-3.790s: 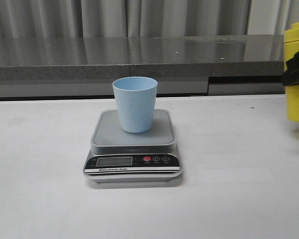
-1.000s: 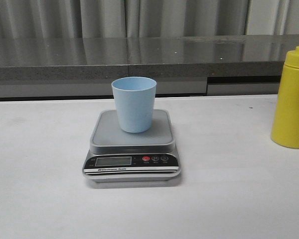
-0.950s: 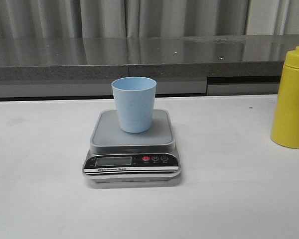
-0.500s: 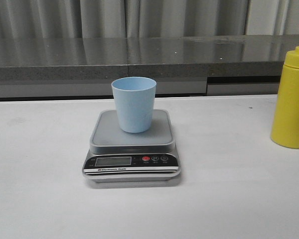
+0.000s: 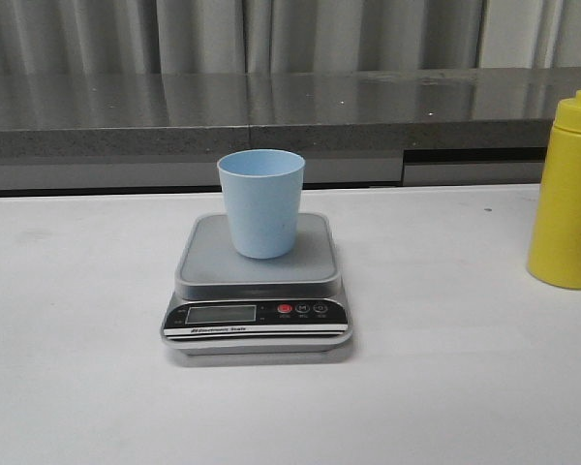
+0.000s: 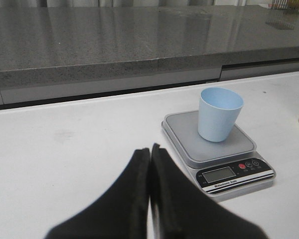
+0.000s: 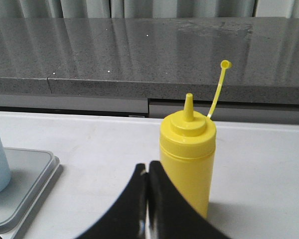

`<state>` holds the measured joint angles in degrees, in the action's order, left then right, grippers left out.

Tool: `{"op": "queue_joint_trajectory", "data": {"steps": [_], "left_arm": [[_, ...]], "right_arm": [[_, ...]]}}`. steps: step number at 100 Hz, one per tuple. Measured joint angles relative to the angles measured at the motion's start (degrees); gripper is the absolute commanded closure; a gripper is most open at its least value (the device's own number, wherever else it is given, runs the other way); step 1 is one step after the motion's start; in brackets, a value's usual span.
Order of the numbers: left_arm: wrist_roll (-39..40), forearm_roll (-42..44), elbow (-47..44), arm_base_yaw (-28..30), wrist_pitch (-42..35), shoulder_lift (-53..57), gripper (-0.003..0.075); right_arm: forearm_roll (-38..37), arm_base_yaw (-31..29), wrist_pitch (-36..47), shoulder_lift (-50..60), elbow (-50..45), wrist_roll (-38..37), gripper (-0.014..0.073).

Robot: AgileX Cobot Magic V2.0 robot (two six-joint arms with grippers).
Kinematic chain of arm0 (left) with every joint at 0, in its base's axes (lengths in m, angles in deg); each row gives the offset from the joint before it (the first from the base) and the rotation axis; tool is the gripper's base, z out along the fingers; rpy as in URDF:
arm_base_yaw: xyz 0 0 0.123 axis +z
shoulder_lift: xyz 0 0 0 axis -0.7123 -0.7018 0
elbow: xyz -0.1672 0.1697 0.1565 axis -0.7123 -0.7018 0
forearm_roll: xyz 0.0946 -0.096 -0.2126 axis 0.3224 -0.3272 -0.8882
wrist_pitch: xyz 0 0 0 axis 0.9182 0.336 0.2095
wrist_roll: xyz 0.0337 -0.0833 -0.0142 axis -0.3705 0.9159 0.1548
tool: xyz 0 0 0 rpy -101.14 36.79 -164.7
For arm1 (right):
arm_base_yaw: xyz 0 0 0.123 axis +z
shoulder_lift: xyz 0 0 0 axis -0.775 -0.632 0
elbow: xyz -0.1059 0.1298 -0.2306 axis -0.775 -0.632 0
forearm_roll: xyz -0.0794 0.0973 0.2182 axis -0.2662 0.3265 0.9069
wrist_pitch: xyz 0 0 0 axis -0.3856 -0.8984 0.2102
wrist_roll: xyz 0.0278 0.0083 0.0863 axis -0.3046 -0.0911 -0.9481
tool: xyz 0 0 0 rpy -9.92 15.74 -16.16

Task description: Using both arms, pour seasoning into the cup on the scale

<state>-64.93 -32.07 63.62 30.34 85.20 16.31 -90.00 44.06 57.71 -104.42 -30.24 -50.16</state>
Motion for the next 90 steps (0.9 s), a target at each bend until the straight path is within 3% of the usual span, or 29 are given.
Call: {"op": "queue_joint_trajectory", "data": {"steps": [64,76,90], "left_arm": [[0.0,0.0,0.0,0.0,0.0,0.0,0.0741],[0.0,0.0,0.0,0.0,0.0,0.0,0.0741],[0.0,0.0,0.0,0.0,0.0,0.0,0.0741]], "right_arm": [[0.3,0.0,8.9,0.9,-0.1,0.0,0.0662],[5.1,1.2,3.3,4.8,-0.1,3.4,0.0662],[16.4,4.0,-1.6,9.5,-0.6,15.5,0.0662]]}}
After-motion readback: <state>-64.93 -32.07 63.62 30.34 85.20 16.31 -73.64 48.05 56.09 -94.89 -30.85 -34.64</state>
